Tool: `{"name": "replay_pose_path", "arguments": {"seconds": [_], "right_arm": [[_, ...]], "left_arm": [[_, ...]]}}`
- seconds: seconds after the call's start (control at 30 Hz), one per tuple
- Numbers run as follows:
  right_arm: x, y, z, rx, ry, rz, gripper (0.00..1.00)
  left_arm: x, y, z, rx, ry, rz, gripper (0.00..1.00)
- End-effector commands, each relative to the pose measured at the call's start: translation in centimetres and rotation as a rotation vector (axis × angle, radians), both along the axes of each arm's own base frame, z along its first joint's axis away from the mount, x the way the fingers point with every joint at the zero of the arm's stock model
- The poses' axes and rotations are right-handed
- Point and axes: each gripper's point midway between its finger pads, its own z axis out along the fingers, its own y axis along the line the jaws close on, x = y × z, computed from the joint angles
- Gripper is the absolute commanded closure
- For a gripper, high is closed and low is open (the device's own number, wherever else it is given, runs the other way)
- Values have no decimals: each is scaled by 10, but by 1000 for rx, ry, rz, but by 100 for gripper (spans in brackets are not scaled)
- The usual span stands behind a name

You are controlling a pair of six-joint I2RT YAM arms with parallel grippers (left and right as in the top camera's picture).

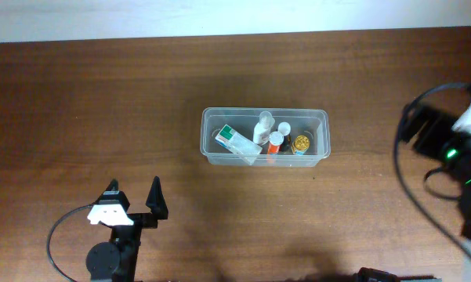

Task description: Pack container

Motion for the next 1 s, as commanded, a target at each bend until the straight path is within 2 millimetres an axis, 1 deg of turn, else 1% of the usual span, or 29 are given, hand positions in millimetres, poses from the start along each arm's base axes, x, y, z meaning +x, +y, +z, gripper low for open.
{"name": "replay_pose_path", "arguments": {"seconds": [0.0, 0.37, 0.5, 0.63, 0.8, 0.97], "right_arm": [[-16, 21, -26, -4, -57, 55, 2], [-30, 62, -102, -56, -436, 214, 2], [-30, 74, -121, -53, -544, 277, 2], [-31, 81, -129, -57, -626, 319, 2], [-33, 82, -135, -67, -672, 323, 2], [-37, 82, -130, -77, -718, 323, 2]], "left_arm": [[0, -1, 0, 15, -5, -7, 1], [0, -1, 0, 15, -5, -7, 1], [0, -1, 0, 15, -5, -7, 1], [0, -1, 0, 15, -5, -7, 1], [0, -1, 0, 15, -5, -7, 1], [0, -1, 0, 15, -5, -7, 0]]}}
